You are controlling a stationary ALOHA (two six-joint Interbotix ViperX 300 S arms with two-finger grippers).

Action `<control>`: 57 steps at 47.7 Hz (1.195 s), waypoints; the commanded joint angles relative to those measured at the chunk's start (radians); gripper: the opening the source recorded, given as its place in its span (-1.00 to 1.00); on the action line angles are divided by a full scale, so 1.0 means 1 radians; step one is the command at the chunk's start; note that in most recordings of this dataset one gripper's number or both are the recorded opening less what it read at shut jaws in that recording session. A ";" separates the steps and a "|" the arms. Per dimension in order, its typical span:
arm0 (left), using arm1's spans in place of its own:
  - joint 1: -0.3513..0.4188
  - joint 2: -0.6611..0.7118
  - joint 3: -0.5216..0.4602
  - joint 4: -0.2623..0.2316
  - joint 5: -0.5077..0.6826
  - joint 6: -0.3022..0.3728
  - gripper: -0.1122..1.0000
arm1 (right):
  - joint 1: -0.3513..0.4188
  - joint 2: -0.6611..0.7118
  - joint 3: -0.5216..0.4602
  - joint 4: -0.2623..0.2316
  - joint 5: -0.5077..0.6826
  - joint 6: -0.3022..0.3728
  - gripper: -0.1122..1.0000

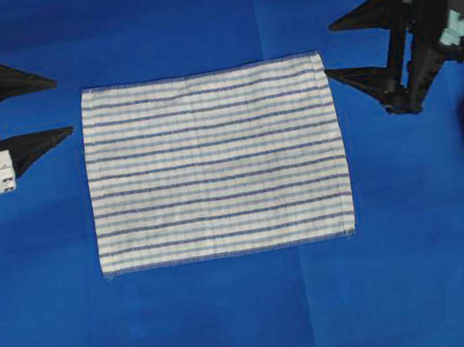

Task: Fold the blue towel.
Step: 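Move both grippers to the towel's top corners and grasp them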

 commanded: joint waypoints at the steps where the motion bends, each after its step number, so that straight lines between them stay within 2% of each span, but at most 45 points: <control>1: 0.040 0.048 0.015 -0.002 -0.040 -0.002 0.67 | -0.018 0.074 0.003 0.006 -0.075 0.002 0.69; 6: 0.087 0.120 0.049 -0.008 -0.109 -0.003 0.67 | -0.031 0.173 0.020 0.026 -0.173 0.002 0.58; 11: 0.123 0.186 0.064 -0.009 -0.179 -0.003 0.67 | -0.037 0.273 0.017 0.054 -0.241 0.002 0.58; 21: 0.172 0.330 0.041 -0.009 -0.236 -0.003 0.67 | -0.038 0.433 -0.011 0.101 -0.302 0.000 0.58; 39: 0.196 0.594 -0.060 -0.009 -0.290 -0.002 0.67 | -0.067 0.518 -0.038 0.152 -0.331 -0.006 0.56; 45: 0.195 0.664 -0.087 -0.009 -0.304 -0.002 0.67 | -0.071 0.535 -0.040 0.155 -0.333 -0.008 0.54; 52: 0.195 0.707 -0.103 -0.009 -0.301 -0.003 0.66 | -0.071 0.552 -0.044 0.155 -0.328 -0.008 0.38; 57: 0.192 0.710 -0.103 -0.009 -0.293 -0.005 0.60 | -0.072 0.566 -0.044 0.155 -0.328 -0.008 0.06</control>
